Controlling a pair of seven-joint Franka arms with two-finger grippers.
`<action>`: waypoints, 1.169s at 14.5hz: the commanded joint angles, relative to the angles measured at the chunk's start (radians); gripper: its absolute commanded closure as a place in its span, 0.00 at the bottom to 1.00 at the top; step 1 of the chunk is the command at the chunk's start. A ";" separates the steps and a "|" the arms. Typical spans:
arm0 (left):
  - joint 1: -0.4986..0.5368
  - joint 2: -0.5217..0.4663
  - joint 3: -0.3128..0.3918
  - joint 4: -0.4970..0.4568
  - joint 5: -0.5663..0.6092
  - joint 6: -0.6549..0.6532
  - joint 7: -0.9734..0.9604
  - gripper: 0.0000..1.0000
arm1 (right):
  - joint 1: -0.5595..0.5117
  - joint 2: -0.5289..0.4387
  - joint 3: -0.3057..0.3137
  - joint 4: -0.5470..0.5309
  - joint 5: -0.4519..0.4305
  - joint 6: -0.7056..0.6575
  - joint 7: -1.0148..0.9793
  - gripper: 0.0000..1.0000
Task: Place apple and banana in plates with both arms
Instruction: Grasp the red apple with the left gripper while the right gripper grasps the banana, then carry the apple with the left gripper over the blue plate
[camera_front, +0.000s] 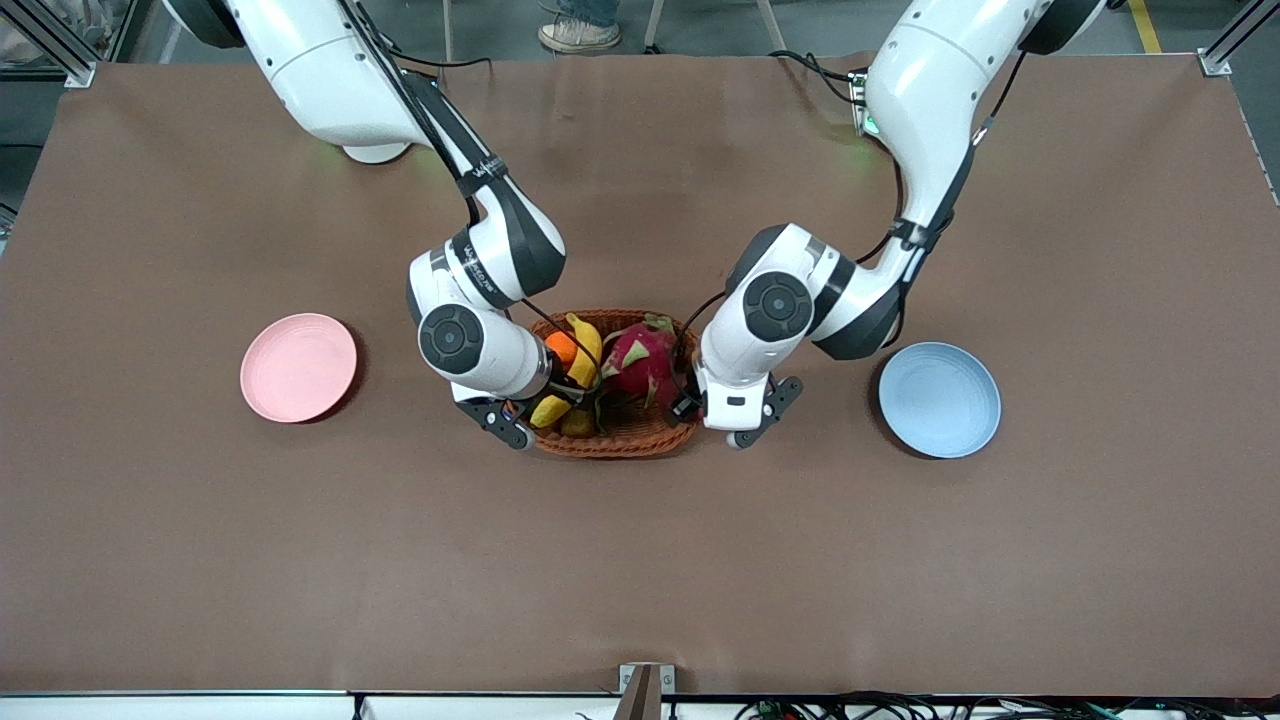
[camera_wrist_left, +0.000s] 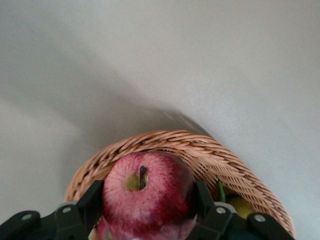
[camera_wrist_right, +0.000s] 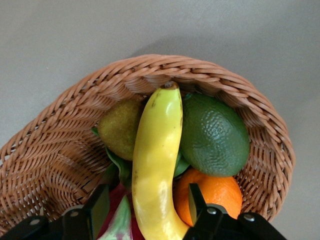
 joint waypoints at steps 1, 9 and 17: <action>0.055 -0.115 0.006 -0.029 0.012 -0.120 0.044 0.90 | 0.007 0.019 -0.007 0.016 0.019 0.015 0.007 0.30; 0.256 -0.197 0.005 -0.189 0.335 -0.233 0.348 0.92 | 0.005 0.048 -0.009 0.016 0.018 0.017 0.007 0.32; 0.501 -0.171 -0.007 -0.360 0.385 -0.071 0.658 0.86 | 0.007 0.060 -0.009 0.016 0.024 0.017 0.010 0.39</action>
